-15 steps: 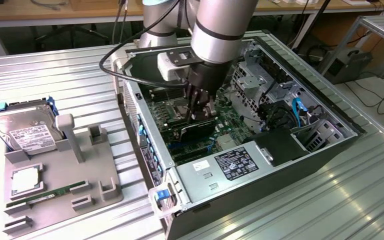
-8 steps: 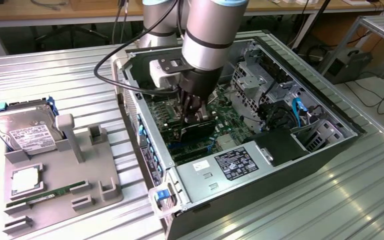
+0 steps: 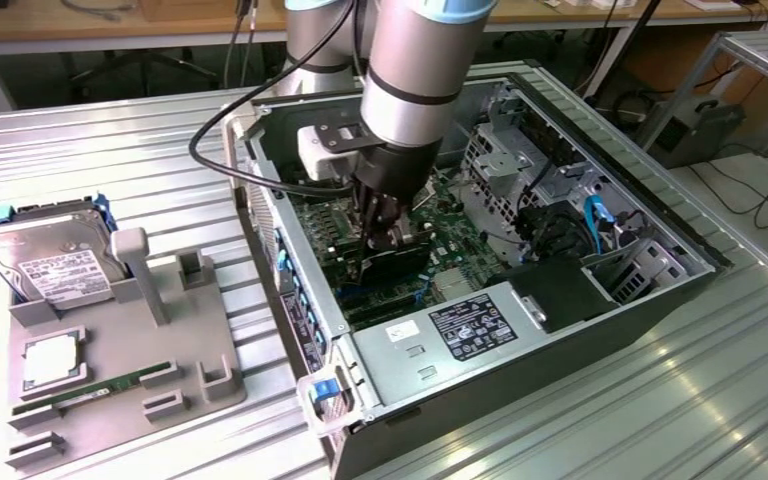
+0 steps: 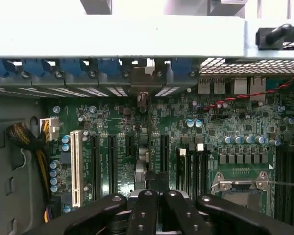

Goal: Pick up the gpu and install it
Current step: 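Insert the gpu into the slot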

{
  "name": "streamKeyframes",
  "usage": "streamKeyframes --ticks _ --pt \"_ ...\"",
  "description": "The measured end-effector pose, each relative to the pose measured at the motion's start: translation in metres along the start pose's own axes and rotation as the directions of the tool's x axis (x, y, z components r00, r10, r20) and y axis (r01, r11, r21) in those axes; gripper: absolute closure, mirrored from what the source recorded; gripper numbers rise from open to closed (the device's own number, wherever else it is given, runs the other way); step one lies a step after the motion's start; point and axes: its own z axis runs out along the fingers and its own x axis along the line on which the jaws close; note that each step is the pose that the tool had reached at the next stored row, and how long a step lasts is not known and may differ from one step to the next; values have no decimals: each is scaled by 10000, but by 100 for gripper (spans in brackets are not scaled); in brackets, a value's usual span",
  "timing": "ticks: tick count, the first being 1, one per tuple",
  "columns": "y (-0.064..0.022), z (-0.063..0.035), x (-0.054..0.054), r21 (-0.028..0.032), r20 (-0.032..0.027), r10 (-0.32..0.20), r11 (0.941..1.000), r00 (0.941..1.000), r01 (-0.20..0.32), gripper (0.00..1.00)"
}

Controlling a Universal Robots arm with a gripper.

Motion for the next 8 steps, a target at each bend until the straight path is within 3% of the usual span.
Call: streamKeyframes --ticks 4,8 --pt "0 -8 -2 8 6 1 10000 10000 -1 89" --pt "6 -181 -7 3 -3 0 10000 10000 0 89"
